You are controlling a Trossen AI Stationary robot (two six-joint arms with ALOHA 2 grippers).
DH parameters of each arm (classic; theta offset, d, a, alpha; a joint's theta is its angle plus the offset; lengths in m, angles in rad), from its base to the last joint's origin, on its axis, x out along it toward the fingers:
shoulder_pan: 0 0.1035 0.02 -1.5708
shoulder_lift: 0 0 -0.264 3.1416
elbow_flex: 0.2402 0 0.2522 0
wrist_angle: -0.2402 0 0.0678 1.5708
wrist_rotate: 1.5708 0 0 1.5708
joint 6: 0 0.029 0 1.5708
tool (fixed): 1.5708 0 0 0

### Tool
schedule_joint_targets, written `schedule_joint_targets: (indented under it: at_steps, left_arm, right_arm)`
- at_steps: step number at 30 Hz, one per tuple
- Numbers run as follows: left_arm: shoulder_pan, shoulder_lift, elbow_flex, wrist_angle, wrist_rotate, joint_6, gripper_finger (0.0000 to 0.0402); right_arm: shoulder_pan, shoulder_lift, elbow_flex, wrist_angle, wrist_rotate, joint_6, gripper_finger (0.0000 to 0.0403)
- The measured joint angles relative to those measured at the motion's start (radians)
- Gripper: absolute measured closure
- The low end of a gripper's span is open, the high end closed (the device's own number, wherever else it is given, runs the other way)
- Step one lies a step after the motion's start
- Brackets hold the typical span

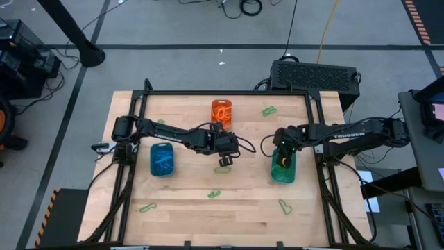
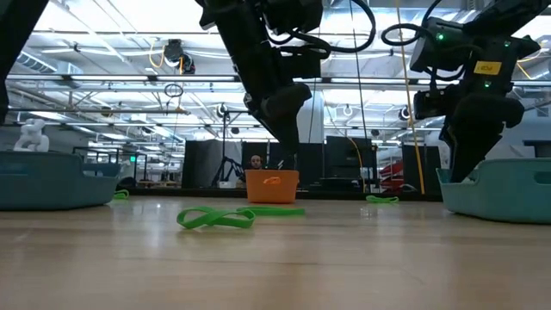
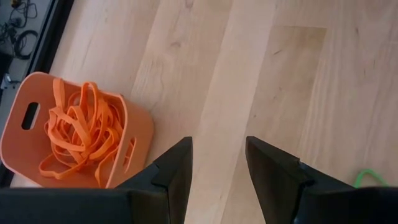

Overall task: Sort rubber bands into baskets
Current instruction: Adjust the green bin, then put the green rubber band into the green bin

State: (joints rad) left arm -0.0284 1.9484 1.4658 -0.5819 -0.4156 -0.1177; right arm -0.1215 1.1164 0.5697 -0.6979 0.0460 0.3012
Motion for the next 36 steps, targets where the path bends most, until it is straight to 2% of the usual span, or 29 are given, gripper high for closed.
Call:
schedule_joint_targets:
  at_steps: [9, 19, 24, 30, 36]
  left_arm:
    - [0.000, 0.000, 0.000, -0.001, 0.000, 0.000, 0.0244]
    - [0.000, 0.000, 0.000, 0.008, 0.000, 0.000, 0.0244]
    - [0.021, 0.000, 0.000, 0.122, 0.109, 0.039, 0.0244]
    - [0.088, 0.019, 0.002, 0.317, 0.139, 0.072, 0.0244]
    - [0.207, 0.151, 0.033, 0.534, 0.340, 0.051, 0.0244]
  right_arm:
    - [0.000, 0.000, 0.000, 0.046, 0.000, -0.026, 0.0334]
    - [0.000, 0.000, 0.014, 0.095, 0.007, -0.064, 0.0315]
    - [0.000, 0.000, 0.063, 0.066, 0.008, -0.067, 0.0279]
    - [0.000, -0.007, 0.150, -0.071, 0.006, -0.068, 0.0236]
    - [0.002, -0.095, 0.179, -0.127, 0.011, 0.008, 0.0228]
